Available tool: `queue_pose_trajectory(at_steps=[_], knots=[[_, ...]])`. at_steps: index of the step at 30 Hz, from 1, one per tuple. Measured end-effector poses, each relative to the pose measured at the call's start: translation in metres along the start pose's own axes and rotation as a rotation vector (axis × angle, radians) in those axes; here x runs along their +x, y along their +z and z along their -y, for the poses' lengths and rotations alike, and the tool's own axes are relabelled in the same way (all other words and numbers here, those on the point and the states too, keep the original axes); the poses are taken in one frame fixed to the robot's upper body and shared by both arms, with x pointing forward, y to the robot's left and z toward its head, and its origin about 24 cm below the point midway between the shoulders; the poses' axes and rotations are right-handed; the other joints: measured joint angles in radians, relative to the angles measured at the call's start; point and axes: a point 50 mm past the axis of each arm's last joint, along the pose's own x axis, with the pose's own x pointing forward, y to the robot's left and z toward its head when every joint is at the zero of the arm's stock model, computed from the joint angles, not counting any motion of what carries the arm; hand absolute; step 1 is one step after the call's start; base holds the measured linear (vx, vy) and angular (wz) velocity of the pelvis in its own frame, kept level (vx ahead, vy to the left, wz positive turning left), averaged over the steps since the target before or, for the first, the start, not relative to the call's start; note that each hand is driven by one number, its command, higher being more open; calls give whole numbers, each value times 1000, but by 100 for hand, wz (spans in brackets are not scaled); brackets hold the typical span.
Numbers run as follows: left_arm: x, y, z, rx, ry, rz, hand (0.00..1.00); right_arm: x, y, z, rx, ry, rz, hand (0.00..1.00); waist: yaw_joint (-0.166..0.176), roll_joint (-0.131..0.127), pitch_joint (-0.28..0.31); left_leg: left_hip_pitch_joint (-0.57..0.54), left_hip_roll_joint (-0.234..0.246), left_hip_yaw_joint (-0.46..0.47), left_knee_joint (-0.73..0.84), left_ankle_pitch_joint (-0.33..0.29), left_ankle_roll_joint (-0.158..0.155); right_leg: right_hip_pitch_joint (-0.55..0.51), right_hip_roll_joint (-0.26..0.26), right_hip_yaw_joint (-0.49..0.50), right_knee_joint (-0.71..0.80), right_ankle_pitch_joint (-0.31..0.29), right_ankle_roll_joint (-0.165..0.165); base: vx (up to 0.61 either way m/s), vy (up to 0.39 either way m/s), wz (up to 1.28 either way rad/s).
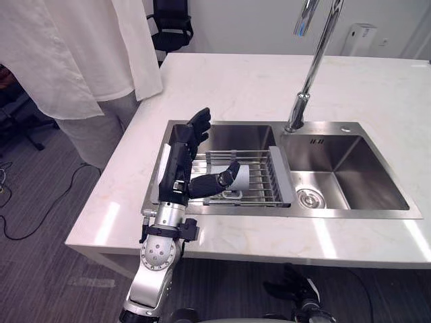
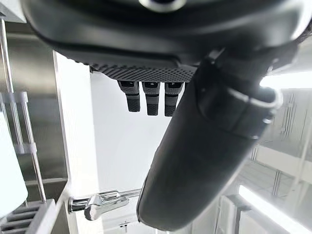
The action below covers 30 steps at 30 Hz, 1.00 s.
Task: Walk over to the sink, pick up the cup, carry it to the dishwasher, place the cup inside the dishwasher, then close the dishwasher door
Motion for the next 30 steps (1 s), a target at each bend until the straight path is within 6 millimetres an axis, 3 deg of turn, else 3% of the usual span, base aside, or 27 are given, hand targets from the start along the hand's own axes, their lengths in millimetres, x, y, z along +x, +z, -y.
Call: queue_pose_trajectory(at_steps=[6,12,20,25,30], knots=[[4,0,17,102,-167,23,90,1,-4,1,-5,9,-24,90,-15,-2,-11,59,-6,-1,-164,89,-14,21,20,8,-81,54,-15,-5,-30,-6],[10,-43,15,236,-239,-145,90,2,-11,6,-18,0,-71,90,-53,0,-14,84,-6,-14,-252,147,-15,30,35,14,-148,112,-21,-55,-22,-7],[-2,-77,-2,370,-274,-311,90,2,-13,8,-23,9,-80,90,-60,-2,-13,79,-32,-32,-284,167,-6,30,21,28,-224,161,-15,-67,30,-6],[10,-78,-8,412,-247,-298,90,2,-14,7,-23,9,-88,90,-69,-9,-11,75,-44,-54,-297,173,2,30,16,27,-246,177,-1,6,1,0],[17,-74,-27,441,-124,-284,90,2,-16,9,-20,2,-94,90,-82,-10,-11,73,-46,-55,-308,174,3,31,17,36,-271,192,1,33,-3,-6]])
